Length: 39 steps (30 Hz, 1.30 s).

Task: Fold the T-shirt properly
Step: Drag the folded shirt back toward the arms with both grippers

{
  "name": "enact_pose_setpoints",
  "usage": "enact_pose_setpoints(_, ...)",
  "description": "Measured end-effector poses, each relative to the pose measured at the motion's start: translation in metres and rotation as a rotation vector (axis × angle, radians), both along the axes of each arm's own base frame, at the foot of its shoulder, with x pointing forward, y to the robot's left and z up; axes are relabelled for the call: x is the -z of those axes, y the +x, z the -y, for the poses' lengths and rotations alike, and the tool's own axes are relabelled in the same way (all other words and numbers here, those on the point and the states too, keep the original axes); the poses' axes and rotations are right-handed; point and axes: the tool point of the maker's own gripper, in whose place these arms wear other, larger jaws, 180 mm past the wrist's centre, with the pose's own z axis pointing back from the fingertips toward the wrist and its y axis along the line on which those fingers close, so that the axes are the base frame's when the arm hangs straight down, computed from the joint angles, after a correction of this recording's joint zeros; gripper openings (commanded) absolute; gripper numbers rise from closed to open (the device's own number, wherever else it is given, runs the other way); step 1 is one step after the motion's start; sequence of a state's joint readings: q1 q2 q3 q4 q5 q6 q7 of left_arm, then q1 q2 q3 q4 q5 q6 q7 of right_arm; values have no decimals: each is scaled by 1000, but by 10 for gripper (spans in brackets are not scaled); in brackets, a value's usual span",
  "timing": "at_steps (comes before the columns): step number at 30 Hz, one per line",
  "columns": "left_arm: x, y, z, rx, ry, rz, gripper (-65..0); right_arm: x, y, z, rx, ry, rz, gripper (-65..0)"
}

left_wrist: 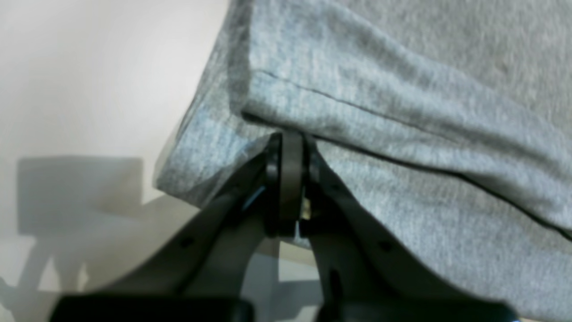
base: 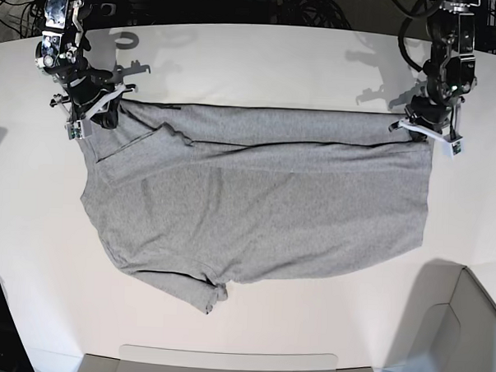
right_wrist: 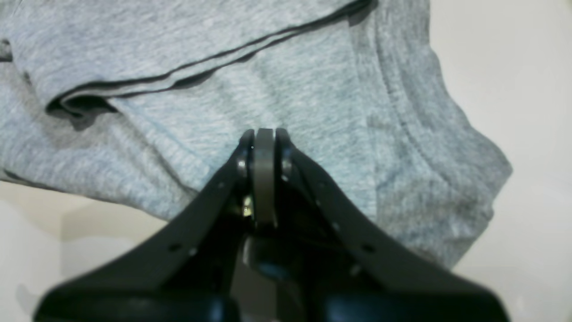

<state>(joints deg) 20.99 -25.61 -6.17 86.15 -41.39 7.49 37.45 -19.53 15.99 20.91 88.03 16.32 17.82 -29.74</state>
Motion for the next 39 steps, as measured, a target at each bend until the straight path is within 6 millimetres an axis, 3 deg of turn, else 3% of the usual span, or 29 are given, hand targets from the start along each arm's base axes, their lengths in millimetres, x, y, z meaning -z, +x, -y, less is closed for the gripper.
enact_pose_setpoints(12, -5, -45, 4, 34, 47, -43, -650, 5, -27, -4, 14, 38, 2, -642)
enact_pose_setpoints(18, -5, -60, 1, 39, 75, -27, -650, -1, -64, -22, -55, 67, -41, -641)
enact_pose_setpoints(22, -5, -72, -2, 42, 93, -31, -650, -4, -77, -23, -83, 63, -43, -641)
enact_pose_setpoints(35, -8, -101, -15, 72, 155, -43, -650, -2, -80, -4, -18, -14, -39, -642)
enact_pose_setpoints(39, -9, -101, -17, 66, 168, -37, -650, -2, -79, -1, -15, -24, -40, -642)
